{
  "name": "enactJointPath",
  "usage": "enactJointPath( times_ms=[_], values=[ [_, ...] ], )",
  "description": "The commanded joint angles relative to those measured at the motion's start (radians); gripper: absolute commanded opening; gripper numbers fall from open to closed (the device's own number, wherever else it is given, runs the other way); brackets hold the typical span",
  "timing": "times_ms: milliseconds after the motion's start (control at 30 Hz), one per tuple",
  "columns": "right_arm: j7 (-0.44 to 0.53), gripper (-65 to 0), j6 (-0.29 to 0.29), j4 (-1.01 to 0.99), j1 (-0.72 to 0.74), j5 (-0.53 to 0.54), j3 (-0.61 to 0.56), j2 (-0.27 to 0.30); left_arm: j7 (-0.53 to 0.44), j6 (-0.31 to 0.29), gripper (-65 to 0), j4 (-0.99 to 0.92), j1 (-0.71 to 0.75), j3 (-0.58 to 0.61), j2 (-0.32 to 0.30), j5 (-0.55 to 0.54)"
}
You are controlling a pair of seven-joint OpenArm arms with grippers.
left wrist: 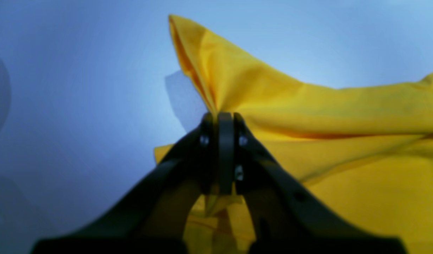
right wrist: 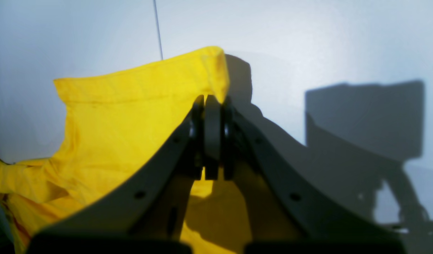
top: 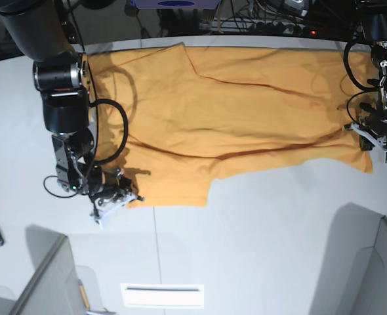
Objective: Fold the T-shirt properly
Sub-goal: 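Lift the hem with both grippers and fold it toward the shoulder edge, then pull the folded hem toward the shoulder edge with both grippers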
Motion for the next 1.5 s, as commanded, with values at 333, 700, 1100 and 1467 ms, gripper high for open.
enactJointPath(
  times_ms=[333, 700, 1100, 1467],
  values=[
    [-0.147, -65.0, -0.022, 0.396, -0.109, -0.02, 0.029, 0.007, -0.017, 0.003, -65.0, 0.15, 0.073, -0.049, -0.022, -0.003],
    [-0.42, -65.0, -0.017, 0.837, -0.325, -0.017, 0.293, -0.001, -0.017, -0.131, -65.0, 0.287, 0.212, -0.184, 0.053, -0.001],
    [-0.574, -65.0, -0.019, 1.138, -0.61, 0.276, 0.469, 0.007, -0.017, -0.143, -65.0, 0.367, 0.324, -0.195, 0.05, -0.001],
    [-0.572, -65.0, -0.017, 1.225, -0.705, 0.276, 0.489, 0.009, -0.017, -0.145, -65.0, 0.393, 0.372, -0.195, -0.011, 0.002]
  ],
)
